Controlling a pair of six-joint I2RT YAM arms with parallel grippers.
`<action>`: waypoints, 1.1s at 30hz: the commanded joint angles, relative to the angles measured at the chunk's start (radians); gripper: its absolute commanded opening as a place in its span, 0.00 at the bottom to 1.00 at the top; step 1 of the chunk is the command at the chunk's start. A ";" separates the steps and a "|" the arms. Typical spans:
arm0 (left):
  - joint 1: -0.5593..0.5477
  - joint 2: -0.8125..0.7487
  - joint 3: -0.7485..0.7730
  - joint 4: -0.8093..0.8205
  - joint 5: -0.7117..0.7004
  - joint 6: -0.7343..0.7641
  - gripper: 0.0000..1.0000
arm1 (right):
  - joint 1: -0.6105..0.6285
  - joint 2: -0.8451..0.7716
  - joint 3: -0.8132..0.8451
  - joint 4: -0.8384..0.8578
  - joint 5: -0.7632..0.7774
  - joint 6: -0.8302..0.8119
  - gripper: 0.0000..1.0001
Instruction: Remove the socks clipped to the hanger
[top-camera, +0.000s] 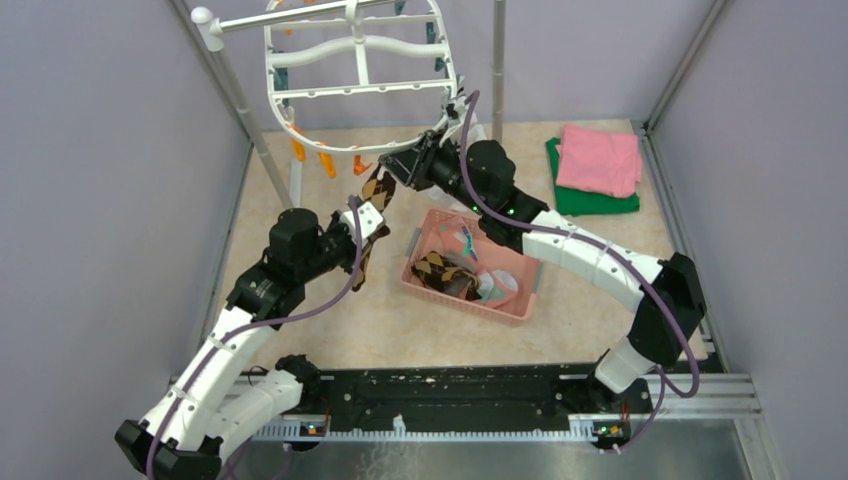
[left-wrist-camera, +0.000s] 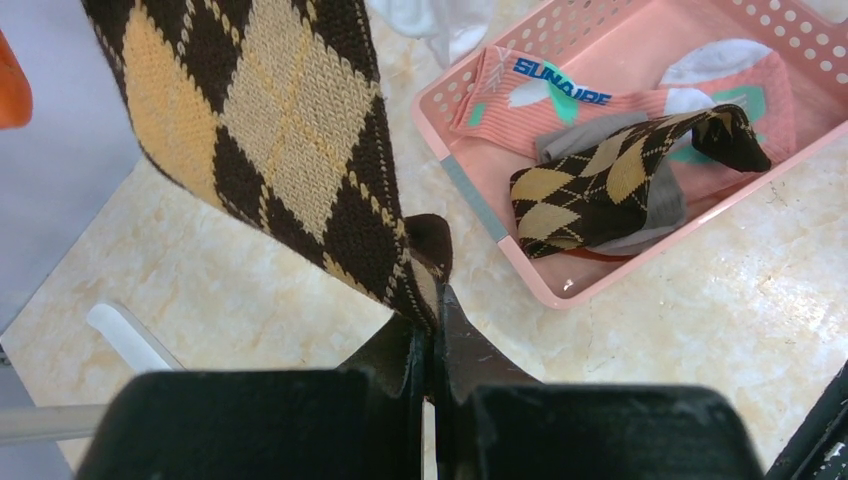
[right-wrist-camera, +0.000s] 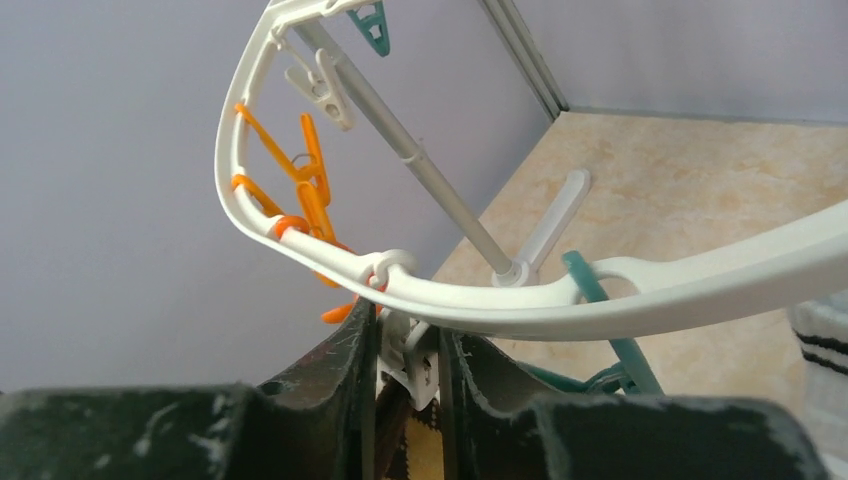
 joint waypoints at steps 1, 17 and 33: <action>0.004 -0.008 0.005 0.044 0.028 -0.004 0.00 | 0.002 0.012 0.057 0.047 -0.006 -0.019 0.09; 0.003 -0.032 -0.083 -0.049 0.143 0.136 0.00 | 0.002 0.043 0.091 0.018 -0.055 -0.040 0.00; -0.222 0.352 0.093 0.114 0.243 0.232 0.14 | 0.007 0.078 0.126 -0.006 -0.084 -0.019 0.00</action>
